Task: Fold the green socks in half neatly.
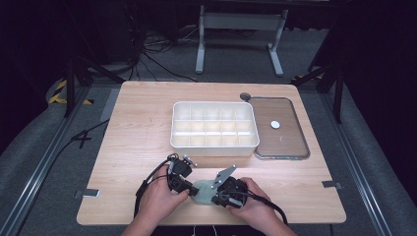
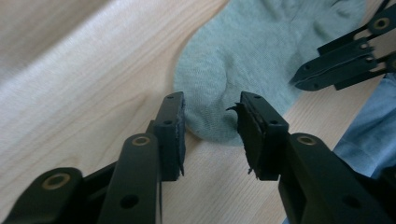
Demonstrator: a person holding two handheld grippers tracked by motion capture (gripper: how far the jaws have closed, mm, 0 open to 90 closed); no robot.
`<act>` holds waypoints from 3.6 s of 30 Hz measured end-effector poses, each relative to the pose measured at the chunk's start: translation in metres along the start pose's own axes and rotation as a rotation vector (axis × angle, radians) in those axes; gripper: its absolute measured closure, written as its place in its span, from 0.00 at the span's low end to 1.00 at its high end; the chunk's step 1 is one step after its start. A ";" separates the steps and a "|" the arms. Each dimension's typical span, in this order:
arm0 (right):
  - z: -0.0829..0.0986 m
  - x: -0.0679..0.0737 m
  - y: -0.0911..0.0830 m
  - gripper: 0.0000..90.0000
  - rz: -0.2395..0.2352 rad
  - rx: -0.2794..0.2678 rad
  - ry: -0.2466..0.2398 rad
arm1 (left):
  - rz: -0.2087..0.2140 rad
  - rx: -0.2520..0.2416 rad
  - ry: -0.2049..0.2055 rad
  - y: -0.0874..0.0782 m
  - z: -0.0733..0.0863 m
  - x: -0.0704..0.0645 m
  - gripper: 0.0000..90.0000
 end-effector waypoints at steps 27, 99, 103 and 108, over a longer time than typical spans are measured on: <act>0.005 -0.012 -0.019 1.00 0.029 -0.118 0.079 | 0.002 0.029 0.022 -0.002 -0.005 -0.012 0.92; 0.044 -0.033 -0.043 0.94 0.115 -0.212 0.189 | 0.162 -0.202 0.202 -0.030 -0.024 -0.035 0.75; 0.046 -0.034 -0.054 0.94 0.126 -0.238 0.198 | 0.027 -0.080 0.207 -0.010 -0.024 -0.036 0.97; 0.045 -0.033 -0.058 0.94 0.134 -0.245 0.190 | -0.019 -0.061 0.248 0.008 -0.028 -0.041 1.00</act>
Point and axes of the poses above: each handheld gripper's, and its own axes: y roughly forward along the jaws, z roughly out of its underside, x roughly to its left, the point moved 2 cm from there along y, roughly forward along the jaws, and after that the axes turned 9 degrees about x, right-handed, at the moved point
